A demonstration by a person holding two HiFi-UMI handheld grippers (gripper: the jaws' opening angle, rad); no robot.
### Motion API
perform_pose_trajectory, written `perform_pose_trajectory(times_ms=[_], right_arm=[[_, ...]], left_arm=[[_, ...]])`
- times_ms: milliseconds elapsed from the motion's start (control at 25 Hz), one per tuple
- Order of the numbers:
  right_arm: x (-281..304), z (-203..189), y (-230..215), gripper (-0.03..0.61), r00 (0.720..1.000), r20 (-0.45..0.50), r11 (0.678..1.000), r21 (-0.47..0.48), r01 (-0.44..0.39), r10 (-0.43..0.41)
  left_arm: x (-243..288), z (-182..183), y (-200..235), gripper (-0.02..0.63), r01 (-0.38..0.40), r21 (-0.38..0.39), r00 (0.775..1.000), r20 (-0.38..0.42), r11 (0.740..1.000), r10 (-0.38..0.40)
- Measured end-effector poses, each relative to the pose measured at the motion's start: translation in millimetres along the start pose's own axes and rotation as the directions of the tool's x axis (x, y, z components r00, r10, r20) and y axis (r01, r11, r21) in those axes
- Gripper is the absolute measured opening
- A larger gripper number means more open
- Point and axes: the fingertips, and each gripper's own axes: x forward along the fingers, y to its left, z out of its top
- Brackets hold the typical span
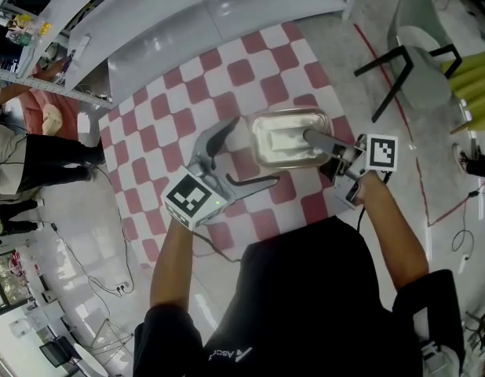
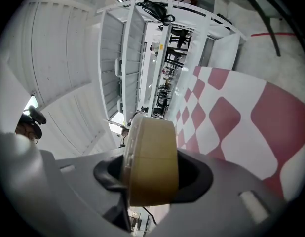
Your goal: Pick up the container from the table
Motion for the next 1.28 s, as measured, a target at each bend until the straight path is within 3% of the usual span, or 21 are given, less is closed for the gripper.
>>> perform_pose_trajectory(times_ms=[120,200,280,400,520,640,880,1280], right_arm=[[-3,0,2,0.199,1.0,0.018,1.0,-0.004,-0.01,0.01],[-4,0,6,0.198,0.999,0.032,1.0,-0.011,-0.024,0.024],[-5,0,10,0.198,0.998,0.046,0.999,-0.025,-0.033,0.034],[-7,-2,13,0.199,0.998,0.056,0.998,-0.047,-0.031,0.033],[-8,-3,14,0.198,0.998,0.06,0.998,-0.061,-0.024,0.027],[-8,-6,17,0.198,0.997,0.065,0.998,-0.063,-0.025,0.029],[-4,-13,22,0.196,0.997,0.059,0.997,-0.062,-0.038,0.042],[0,-16,25,0.196,0.997,0.056,0.997,-0.05,-0.054,0.057]], left_arm=[[-7,10,2,0.522,-0.042,-0.078,0.997,0.068,0.996,0.048],[-13,14,7,0.374,-0.111,-0.114,0.987,0.099,0.987,0.123],[-20,14,17,0.171,-0.211,-0.144,0.966,0.121,0.967,0.229],[-32,14,27,0.041,-0.323,-0.194,0.923,0.15,0.926,0.353],[-40,18,28,0.012,-0.39,-0.181,0.895,0.155,0.903,0.417],[-43,20,25,0.011,-0.412,-0.163,0.885,0.159,0.896,0.436],[-49,21,19,0.011,-0.407,-0.205,0.875,0.192,0.89,0.444],[-53,25,19,0.011,-0.407,-0.2,0.877,0.19,0.892,0.442]])
